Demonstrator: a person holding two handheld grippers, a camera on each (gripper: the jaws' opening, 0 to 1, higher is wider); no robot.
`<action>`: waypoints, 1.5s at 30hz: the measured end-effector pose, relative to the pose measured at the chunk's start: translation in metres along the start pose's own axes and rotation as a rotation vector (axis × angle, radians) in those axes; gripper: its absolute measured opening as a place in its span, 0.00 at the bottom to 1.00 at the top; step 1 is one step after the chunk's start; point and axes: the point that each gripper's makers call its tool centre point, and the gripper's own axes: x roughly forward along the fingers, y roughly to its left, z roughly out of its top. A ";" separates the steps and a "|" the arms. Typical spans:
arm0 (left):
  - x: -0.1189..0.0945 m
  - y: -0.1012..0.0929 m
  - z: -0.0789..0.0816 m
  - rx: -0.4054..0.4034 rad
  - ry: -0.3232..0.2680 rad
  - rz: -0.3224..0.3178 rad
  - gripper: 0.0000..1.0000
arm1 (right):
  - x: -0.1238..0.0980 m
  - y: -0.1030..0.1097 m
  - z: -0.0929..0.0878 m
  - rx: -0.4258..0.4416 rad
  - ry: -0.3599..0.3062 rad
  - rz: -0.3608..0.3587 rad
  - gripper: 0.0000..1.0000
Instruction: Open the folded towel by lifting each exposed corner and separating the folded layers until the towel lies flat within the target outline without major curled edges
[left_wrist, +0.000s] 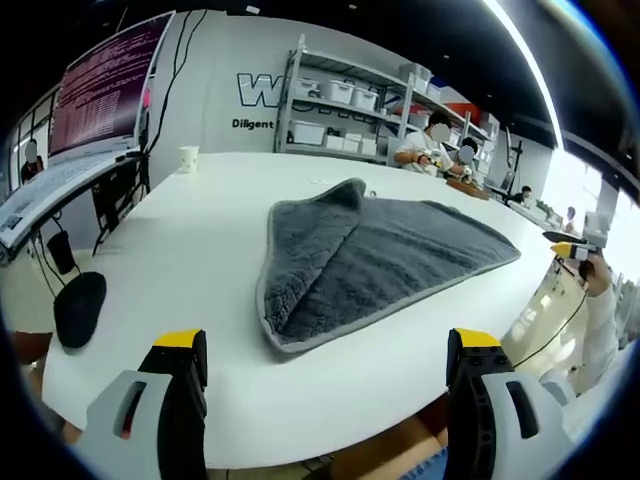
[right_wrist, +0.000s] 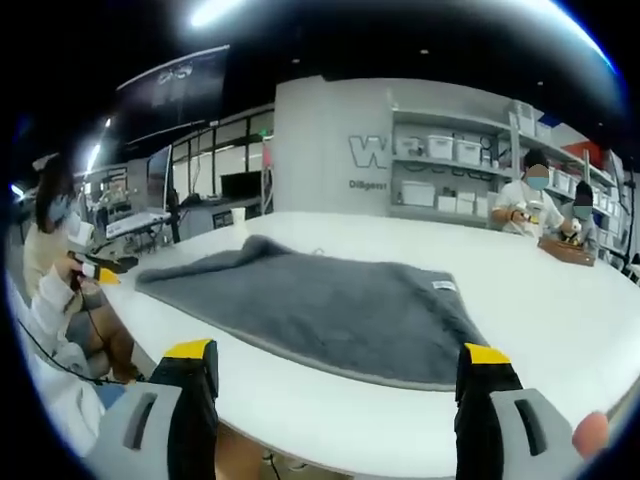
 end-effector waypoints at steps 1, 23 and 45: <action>0.002 0.001 0.000 0.000 0.003 0.001 0.99 | 0.000 0.002 0.000 -0.004 0.000 0.001 0.99; 0.113 0.014 0.066 0.026 0.060 -0.223 0.93 | 0.018 0.017 -0.030 0.062 0.093 -0.017 0.99; 0.227 0.048 0.107 0.134 0.087 -0.305 0.79 | 0.054 0.028 -0.021 0.054 0.136 0.025 0.99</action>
